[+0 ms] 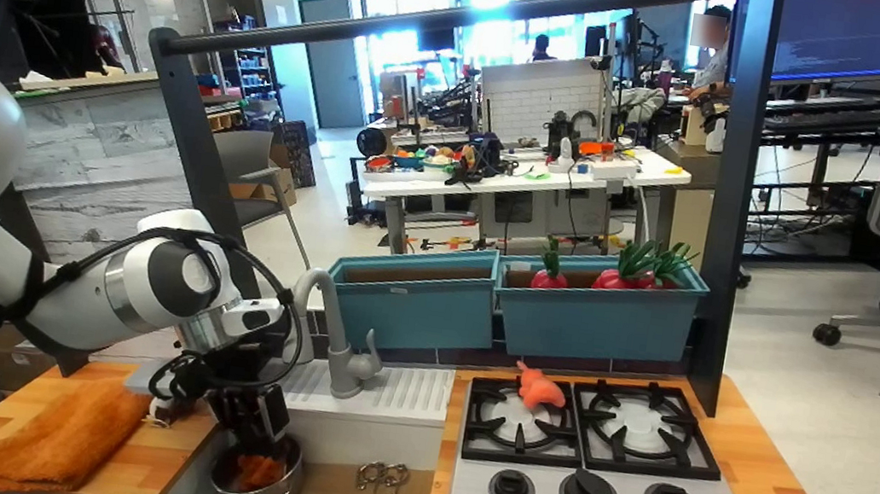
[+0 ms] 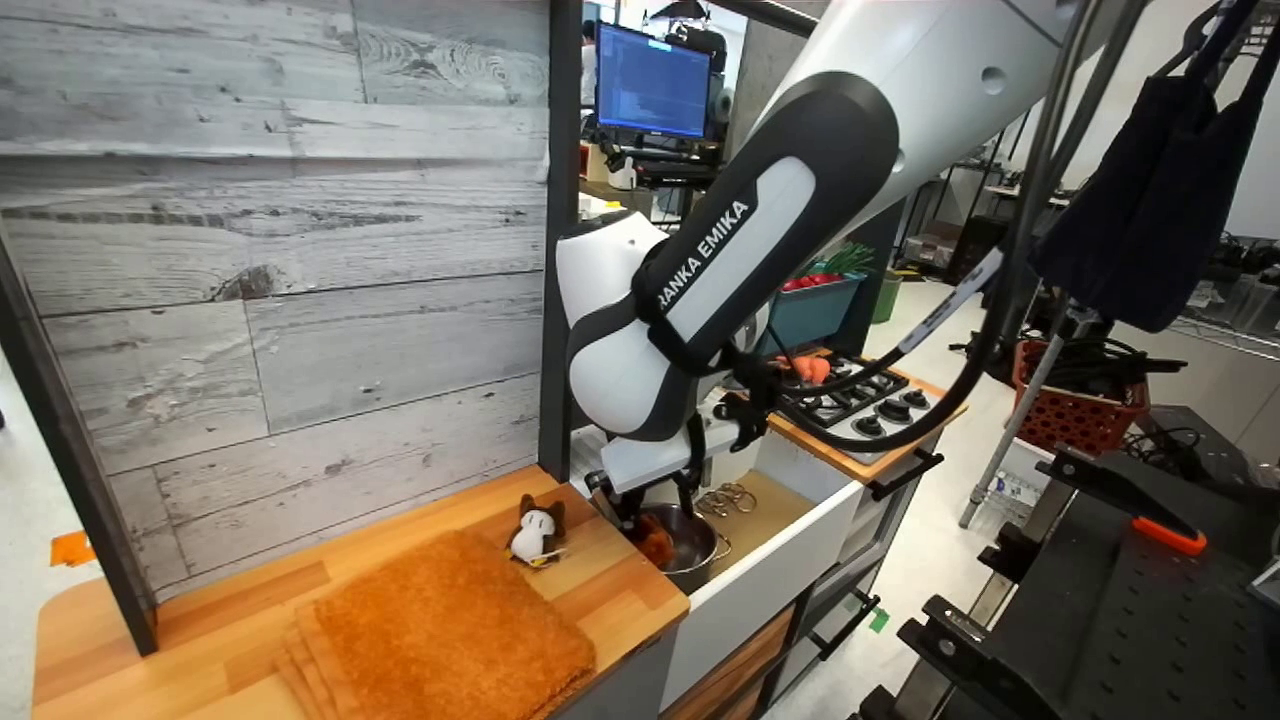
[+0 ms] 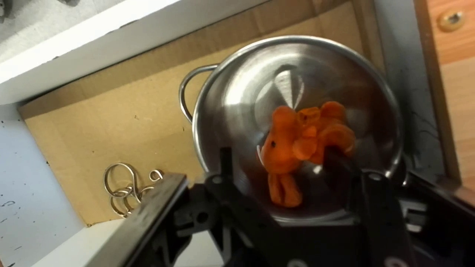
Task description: Wipe the counter with the towel, then pick up the plush toy from the sink and put them on the stove and counter
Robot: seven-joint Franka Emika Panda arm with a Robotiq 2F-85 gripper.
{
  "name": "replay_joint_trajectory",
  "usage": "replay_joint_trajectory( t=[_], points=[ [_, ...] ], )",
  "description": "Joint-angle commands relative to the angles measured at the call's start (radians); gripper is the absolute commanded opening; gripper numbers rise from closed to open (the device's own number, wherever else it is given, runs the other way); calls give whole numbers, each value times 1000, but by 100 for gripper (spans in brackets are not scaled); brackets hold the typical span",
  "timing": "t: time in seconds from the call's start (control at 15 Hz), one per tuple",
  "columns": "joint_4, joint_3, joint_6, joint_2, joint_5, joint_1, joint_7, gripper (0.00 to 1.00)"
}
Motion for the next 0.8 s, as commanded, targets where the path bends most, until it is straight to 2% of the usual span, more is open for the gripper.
replay_joint_trajectory(
  t=[0.0, 0.13, 0.27, 0.67, 0.73],
  points=[
    [66, 29, -19, 51, 25, -12, -26, 93],
    [61, 32, 10, 58, 27, -18, -31, 100],
    [57, 31, 49, 68, 29, -21, -25, 100],
    [82, 38, 59, 94, 37, -18, -30, 100],
    [77, 38, 61, 88, 35, -16, -33, 85]
  ],
)
